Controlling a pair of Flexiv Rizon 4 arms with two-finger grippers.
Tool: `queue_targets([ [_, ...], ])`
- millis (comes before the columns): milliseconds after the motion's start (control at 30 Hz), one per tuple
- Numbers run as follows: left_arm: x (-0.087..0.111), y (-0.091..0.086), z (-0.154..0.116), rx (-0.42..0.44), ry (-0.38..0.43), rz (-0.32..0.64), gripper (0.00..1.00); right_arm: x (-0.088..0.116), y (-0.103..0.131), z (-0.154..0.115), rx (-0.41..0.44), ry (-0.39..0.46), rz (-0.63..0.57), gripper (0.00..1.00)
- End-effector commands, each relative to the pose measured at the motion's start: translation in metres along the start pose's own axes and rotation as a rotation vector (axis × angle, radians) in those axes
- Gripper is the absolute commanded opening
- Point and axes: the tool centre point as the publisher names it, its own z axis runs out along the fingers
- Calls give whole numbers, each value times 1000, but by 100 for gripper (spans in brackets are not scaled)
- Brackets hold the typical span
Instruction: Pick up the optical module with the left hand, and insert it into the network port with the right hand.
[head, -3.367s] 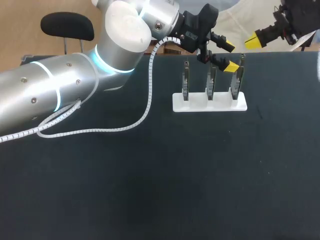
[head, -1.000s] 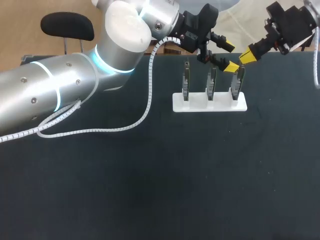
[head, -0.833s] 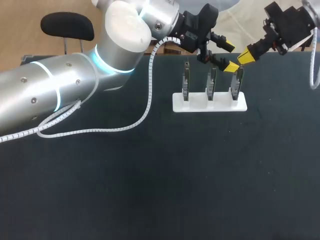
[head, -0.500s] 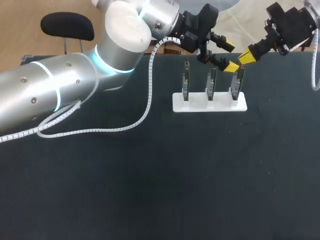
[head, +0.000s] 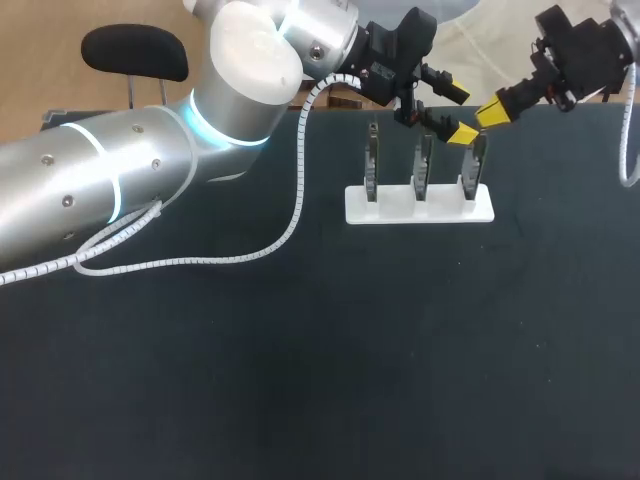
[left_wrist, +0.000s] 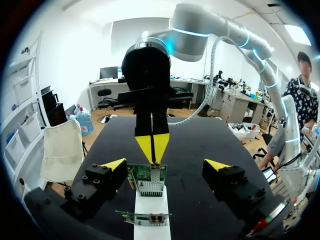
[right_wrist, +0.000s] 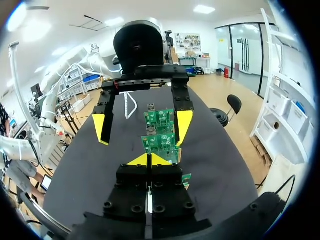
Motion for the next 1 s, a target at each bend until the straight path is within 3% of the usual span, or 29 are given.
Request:
queue_targets([
  [33, -1, 2, 0, 4, 4, 0, 100, -2, 1, -2, 2, -8, -14, 0],
  [333, -1, 2, 0, 4, 4, 0, 100, -20, 2, -17, 32, -46, -59, 0],
  [733, -6, 3, -2, 1, -4, 25, 100, -12, 4, -33, 70, -32, -47, 0],
  [1000, -20, 6, -21, -42, -14, 65, 100, -14, 2, -40, 88, -35, -51, 0],
])
